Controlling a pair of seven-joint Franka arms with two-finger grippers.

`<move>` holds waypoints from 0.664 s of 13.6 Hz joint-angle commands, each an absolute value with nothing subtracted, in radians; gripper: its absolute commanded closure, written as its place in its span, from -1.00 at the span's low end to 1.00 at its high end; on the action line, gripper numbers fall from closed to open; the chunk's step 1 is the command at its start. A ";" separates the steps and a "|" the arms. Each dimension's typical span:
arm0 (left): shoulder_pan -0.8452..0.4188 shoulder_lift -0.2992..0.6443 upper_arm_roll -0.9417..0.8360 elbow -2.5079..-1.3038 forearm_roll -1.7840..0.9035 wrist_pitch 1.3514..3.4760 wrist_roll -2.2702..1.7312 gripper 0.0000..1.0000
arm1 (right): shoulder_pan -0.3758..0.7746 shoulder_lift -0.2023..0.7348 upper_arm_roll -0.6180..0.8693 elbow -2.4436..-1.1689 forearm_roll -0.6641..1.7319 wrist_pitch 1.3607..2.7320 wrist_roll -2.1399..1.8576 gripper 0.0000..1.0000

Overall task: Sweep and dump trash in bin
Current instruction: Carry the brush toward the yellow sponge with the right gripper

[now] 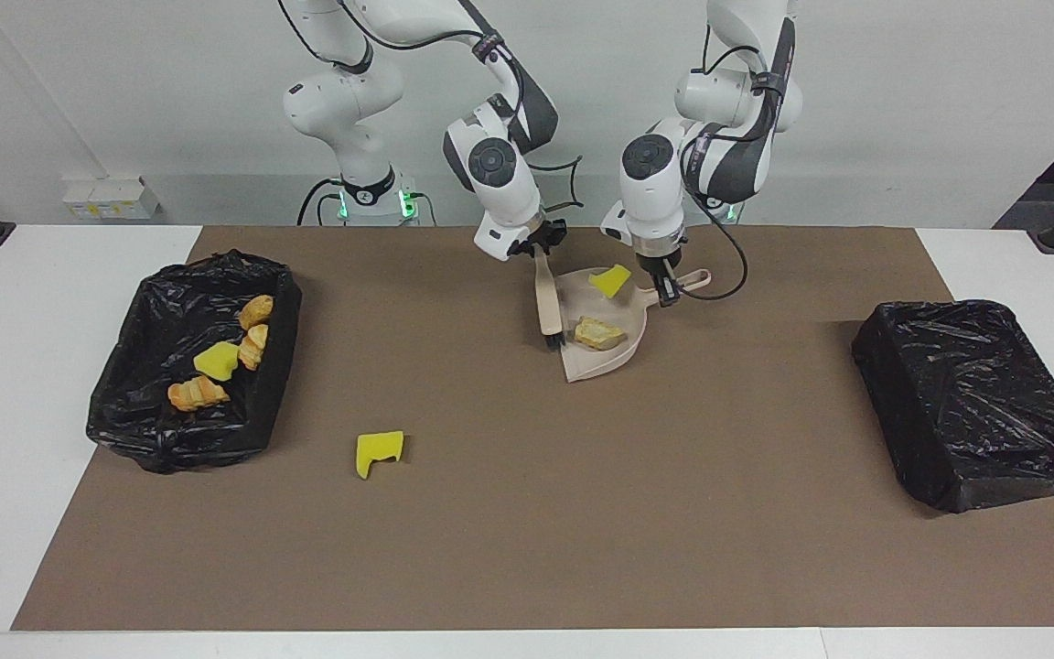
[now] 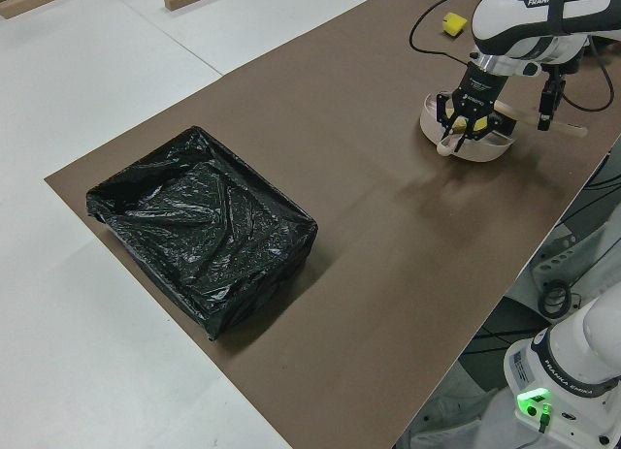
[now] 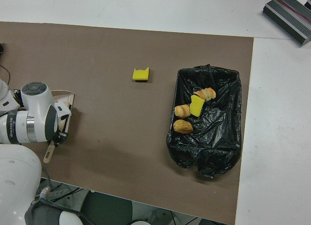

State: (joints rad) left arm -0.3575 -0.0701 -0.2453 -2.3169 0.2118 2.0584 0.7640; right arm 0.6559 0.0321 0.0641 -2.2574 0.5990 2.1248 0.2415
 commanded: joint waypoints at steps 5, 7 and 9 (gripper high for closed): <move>-0.359 -0.097 -0.239 -2.355 0.218 2.088 0.782 1.00 | 0.546 -0.027 0.055 -2.215 0.537 1.992 0.153 1.00; -0.354 -0.091 -0.238 -2.350 0.212 2.108 0.764 1.00 | 0.477 -0.028 0.057 -2.162 0.421 1.895 0.155 1.00; -0.332 -0.081 -0.238 -2.339 0.206 2.111 0.764 1.00 | 0.407 -0.014 0.057 -2.108 0.294 1.820 0.147 1.00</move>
